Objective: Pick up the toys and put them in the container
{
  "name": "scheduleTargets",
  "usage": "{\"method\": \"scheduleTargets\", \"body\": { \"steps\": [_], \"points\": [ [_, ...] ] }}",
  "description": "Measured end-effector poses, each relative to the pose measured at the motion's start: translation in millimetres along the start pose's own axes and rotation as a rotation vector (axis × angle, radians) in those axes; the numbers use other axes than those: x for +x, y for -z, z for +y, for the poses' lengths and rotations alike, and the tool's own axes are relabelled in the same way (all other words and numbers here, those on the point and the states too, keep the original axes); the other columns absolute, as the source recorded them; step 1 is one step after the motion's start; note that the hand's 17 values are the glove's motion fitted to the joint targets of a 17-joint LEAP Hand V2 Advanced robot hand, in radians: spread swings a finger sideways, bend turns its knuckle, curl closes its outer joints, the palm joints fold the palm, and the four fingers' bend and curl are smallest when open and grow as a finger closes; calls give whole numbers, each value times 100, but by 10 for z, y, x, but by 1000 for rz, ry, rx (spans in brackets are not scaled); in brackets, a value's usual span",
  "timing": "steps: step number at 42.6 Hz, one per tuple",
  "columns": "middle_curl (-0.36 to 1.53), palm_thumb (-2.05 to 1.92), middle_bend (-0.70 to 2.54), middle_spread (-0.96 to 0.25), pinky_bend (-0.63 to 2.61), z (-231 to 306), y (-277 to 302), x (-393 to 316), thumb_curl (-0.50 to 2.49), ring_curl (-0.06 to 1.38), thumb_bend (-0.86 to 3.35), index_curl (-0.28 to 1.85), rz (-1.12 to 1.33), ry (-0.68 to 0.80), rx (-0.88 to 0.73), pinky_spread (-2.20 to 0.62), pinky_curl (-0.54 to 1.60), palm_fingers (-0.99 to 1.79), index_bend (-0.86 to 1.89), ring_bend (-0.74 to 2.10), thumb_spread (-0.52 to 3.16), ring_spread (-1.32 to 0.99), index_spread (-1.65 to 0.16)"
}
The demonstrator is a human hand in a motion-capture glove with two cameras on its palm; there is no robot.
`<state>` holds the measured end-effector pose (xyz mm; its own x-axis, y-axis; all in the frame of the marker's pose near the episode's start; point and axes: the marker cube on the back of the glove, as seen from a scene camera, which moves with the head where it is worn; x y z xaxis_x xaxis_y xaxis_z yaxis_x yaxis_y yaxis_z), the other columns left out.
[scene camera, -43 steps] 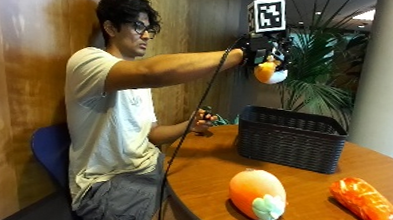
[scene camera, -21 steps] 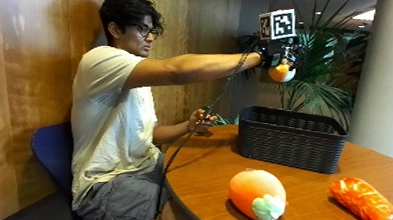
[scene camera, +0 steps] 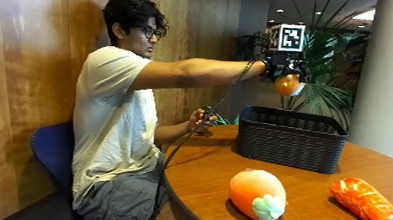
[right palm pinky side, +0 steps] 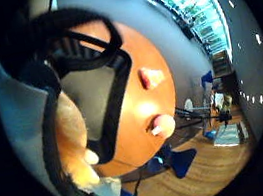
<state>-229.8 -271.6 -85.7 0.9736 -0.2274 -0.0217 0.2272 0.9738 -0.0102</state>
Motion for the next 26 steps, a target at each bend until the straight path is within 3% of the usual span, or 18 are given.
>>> {"method": "scheduleTargets", "body": {
  "steps": [4,10,17,26],
  "points": [
    [98,43,50,-35,139,0,-34,6,123,83,31,92,11,-50,-52,-29,54,-26,30,111,44,-48,-39],
    [83,23,20,-21,137,40,5,9,109,73,17,77,-8,-40,-33,-14,49,-46,13,72,74,-29,-36],
    [70,8,11,-10,123,88,99,-47,90,62,4,65,0,-51,13,-4,44,-38,10,43,97,-14,-33],
    [57,8,10,-3,111,258,153,-5,74,55,-1,54,-13,9,39,1,39,-26,12,29,113,-5,-31]
  ]
}}
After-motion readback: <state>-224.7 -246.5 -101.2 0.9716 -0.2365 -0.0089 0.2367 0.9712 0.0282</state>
